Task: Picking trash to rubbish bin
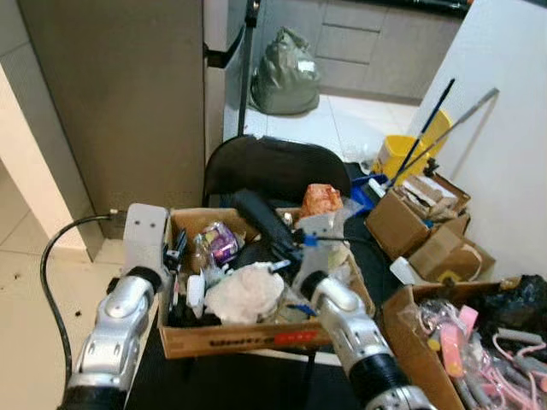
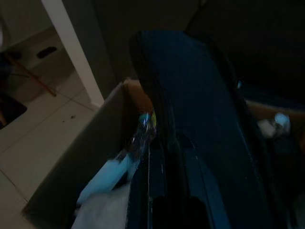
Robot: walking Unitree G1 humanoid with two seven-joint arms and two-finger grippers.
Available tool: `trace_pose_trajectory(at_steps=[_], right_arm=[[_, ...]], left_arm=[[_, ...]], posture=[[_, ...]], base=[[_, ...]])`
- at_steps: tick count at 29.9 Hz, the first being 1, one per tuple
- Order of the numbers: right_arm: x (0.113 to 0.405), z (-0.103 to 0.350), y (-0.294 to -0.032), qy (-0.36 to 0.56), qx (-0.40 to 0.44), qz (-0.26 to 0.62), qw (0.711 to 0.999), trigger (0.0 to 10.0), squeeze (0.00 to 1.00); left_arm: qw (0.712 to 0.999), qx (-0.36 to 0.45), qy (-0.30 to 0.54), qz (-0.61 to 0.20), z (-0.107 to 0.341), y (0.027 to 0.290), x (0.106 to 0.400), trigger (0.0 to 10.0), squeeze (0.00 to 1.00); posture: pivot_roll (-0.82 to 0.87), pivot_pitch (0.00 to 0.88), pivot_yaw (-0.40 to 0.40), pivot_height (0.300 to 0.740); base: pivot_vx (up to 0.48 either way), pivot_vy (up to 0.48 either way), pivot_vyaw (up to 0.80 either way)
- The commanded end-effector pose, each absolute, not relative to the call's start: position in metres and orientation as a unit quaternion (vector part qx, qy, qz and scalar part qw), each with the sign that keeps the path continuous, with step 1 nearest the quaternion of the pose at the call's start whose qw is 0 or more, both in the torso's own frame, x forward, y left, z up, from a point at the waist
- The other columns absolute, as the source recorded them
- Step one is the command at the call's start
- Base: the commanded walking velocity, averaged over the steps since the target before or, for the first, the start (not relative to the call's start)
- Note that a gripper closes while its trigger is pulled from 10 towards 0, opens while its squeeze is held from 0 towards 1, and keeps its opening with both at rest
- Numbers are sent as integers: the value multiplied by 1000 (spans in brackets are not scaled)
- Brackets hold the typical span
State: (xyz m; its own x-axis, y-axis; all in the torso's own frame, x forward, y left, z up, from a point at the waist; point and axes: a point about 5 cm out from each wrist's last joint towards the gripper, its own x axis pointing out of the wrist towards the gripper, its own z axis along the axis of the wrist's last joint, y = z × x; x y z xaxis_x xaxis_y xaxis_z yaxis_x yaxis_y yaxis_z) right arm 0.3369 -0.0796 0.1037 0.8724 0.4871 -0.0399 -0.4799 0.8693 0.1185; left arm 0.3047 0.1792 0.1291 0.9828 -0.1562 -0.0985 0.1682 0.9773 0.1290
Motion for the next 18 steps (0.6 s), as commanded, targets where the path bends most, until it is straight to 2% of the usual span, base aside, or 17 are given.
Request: trace_pose_trajectory(at_steps=[1, 3, 6, 8, 14, 15, 18], right_arm=[[340, 106, -85, 29, 45, 243, 969, 10000, 0], [340, 106, -85, 29, 45, 243, 969, 10000, 0], [346, 109, -83, 29, 45, 243, 969, 10000, 0], [350, 111, -79, 29, 37, 247, 968, 10000, 0], [357, 119, -72, 18, 43, 245, 968, 10000, 0], [358, 123, -69, 10, 59, 253, 966, 10000, 1000], [359, 126, -68, 0, 46, 252, 967, 10000, 1000]], left_arm=[[988, 64, 51, -131, 127, 169, 301, 10000, 71], [988, 64, 51, -131, 127, 169, 301, 10000, 71], [959, 92, 87, -254, 121, 157, 291, 10000, 24], [948, 94, 120, -281, 116, 157, 287, 10000, 27], [936, 100, 145, -305, 112, 157, 285, 10000, 27], [935, 99, 146, -308, 112, 157, 285, 10000, 27], [936, 99, 145, -306, 113, 158, 285, 10000, 16]], posture=[[19, 60, -75, 740], [19, 60, -75, 740], [29, 59, -82, 740], [29, 59, -82, 740], [34, 55, -76, 740], [34, 55, -76, 740], [33, 51, -71, 740]], base=[[0, 0, 0], [0, 0, 0], [0, 0, 0], [0, 0, 0], [0, 0, 0], [0, 0, 0], [0, 0, 0]])
